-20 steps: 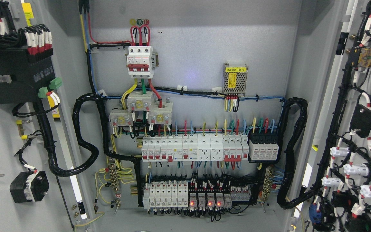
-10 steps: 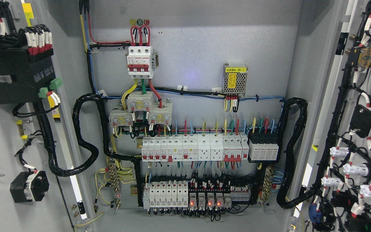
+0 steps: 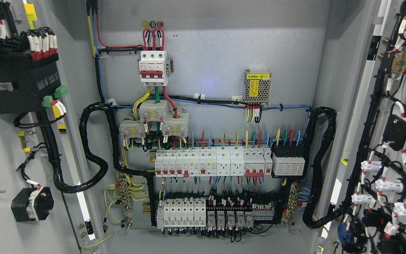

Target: Open door with both hands

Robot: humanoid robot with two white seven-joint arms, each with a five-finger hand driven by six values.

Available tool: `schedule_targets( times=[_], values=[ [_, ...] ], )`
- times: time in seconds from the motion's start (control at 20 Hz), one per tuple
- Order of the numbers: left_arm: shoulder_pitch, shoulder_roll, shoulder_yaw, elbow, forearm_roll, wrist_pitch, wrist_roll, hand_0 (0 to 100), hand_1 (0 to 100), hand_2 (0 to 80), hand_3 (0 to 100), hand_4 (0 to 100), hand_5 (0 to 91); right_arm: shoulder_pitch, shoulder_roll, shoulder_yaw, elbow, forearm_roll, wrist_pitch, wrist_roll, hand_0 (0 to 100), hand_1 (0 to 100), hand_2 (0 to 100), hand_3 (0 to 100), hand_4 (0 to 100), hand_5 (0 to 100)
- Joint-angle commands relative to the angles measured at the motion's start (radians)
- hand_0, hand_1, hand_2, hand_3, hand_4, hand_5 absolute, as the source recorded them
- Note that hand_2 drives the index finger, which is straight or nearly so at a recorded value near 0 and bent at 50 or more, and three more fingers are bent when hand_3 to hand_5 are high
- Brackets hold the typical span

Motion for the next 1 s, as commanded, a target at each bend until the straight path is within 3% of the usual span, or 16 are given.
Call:
schedule_targets(
  times=[0.0,0.3,0.4,0.55,0.75,0.95],
  values=[
    [-0.022,0.063,0.007,-0.266,-0.002,-0.034,0.001,12,56,0.0,0,0,0.0,0.042,-0.032,-0.171,-0.113,-0.027,-0.069,-0.037,0,50,4,0,0,0],
    [-0.01,0.071,0.037,-0.316,-0.003,-0.075,0.001,12,56,0.0,0,0,0.0,0.073,-0.039,-0.173,-0.113,-0.119,-0.106,-0.039,0,50,4,0,0,0],
    [0.003,0.074,0.088,-0.335,-0.003,-0.098,0.001,12,56,0.0,0,0,0.0,0.073,-0.059,-0.174,-0.113,-0.119,-0.104,-0.039,0,50,4,0,0,0],
    [0.036,0.074,0.163,-0.338,-0.002,-0.149,0.0,12,56,0.0,0,0,0.0,0.064,-0.059,-0.202,-0.113,-0.119,-0.104,-0.039,0,50,4,0,0,0],
    [0.11,0.069,0.18,-0.338,-0.002,-0.227,0.0,12,56,0.0,0,0,0.0,0.061,-0.064,-0.217,-0.111,-0.134,-0.093,-0.039,0,50,4,0,0,0],
    [0.136,0.054,0.223,-0.336,0.004,-0.242,0.001,12,56,0.0,0,0,0.0,0.053,-0.064,-0.245,-0.108,-0.154,-0.083,-0.039,0,50,4,0,0,0]
  ],
)
